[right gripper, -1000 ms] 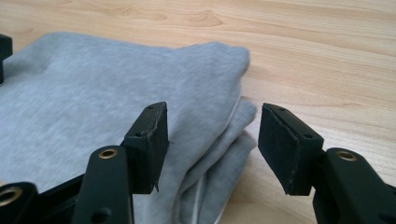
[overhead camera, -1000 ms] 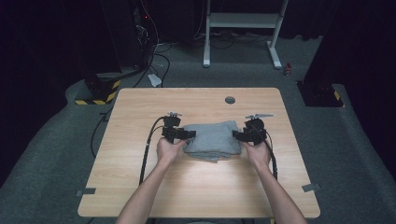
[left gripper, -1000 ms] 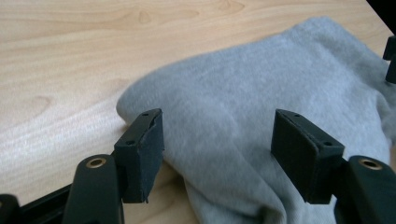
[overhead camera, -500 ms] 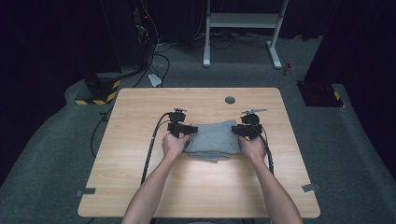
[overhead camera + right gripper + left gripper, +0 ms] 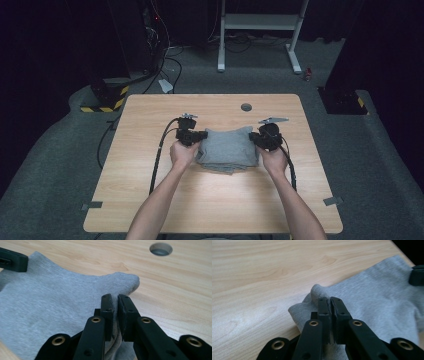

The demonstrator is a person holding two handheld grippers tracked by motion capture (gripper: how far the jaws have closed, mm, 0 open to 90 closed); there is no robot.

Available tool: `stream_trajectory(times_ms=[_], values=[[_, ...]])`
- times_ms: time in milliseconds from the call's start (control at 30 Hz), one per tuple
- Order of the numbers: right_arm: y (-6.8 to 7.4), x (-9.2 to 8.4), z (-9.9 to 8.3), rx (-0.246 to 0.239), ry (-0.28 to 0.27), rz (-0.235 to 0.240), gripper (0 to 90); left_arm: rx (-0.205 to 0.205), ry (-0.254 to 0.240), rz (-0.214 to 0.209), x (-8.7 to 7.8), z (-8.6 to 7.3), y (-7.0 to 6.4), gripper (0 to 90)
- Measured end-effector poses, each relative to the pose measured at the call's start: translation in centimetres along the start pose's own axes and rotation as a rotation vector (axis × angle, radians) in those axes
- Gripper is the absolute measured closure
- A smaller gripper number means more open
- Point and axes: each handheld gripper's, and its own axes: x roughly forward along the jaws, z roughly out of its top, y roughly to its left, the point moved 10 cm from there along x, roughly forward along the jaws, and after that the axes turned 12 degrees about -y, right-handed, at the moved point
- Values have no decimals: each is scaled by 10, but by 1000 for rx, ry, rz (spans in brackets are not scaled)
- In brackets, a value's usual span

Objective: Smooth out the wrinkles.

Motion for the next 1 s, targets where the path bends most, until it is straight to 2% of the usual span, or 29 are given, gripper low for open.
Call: stream_trajectory(times_ms=[133,267,400,467,600,733,833,1000], values=[[7,-14,3,-13,-47,38,833,16,-36,-45,-14,6,-8,863],[14,-28,4,-34,-84,61,835,-1,-66,-87,-27,8,-15,862],[21,-42,-4,-39,-96,86,837,-10,-93,-141,-40,3,-26,862],[25,-48,-9,-36,-97,98,837,-12,-98,-154,-44,0,-30,862],[32,-58,-22,-44,-97,134,836,13,-83,-159,-49,-11,-35,859],[42,-65,-43,-91,-63,149,836,31,-59,-169,-55,-28,-40,854],[45,-68,-58,-91,-46,163,836,37,-43,-171,-58,-41,-40,853],[51,-73,-81,-72,-20,179,832,74,6,-149,-62,-65,-39,849]])
